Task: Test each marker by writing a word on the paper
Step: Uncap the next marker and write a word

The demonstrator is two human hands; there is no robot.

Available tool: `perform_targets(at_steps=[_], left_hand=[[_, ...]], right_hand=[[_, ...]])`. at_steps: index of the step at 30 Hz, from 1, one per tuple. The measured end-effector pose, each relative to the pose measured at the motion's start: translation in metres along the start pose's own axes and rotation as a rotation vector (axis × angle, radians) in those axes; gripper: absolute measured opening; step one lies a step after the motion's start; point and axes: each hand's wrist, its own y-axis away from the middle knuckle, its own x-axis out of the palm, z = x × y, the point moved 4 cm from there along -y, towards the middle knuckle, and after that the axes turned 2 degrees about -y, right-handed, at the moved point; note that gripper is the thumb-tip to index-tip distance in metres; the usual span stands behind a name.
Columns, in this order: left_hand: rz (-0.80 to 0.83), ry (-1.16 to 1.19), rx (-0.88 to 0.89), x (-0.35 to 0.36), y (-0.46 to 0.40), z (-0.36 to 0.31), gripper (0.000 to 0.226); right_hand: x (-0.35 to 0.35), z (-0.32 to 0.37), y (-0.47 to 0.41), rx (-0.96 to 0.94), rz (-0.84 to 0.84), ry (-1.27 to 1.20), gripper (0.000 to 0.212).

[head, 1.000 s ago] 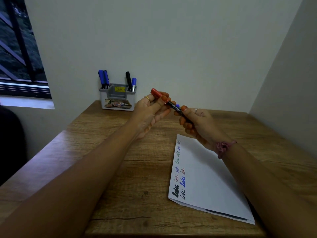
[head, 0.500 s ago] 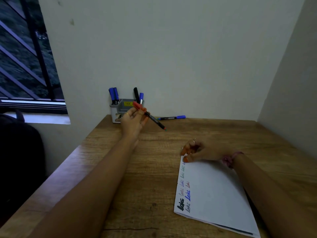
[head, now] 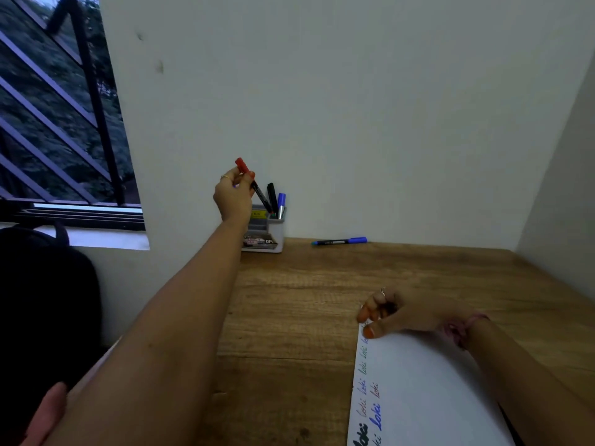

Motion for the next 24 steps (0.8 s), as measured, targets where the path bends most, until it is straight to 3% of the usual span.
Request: perform_targets(at_steps=[7,16,20,24], left_hand=[[0.049,-0.347,0.013,0.029,-0.013,0.026,0.034],[0.064,-0.543,-0.055,0.039,-0.016,0.044,0.037],[0.006,-0.519,0.153,0.045,-0.003,0.029,0.031],[0.268,-0.556,0.449,0.083,0.034,0.028,0.019]], right_hand=[[-0.003,0.0,-0.003,0.013,0.0,0.006,0.017],[-0.002,0.002,-0.005,0.008,0.012,0.022,0.016],[-0.002,0.004,-0.003,0.006,0.021,0.046,0.014],[-0.002,0.006,-0.004,0.025,0.046,0.043,0.012]])
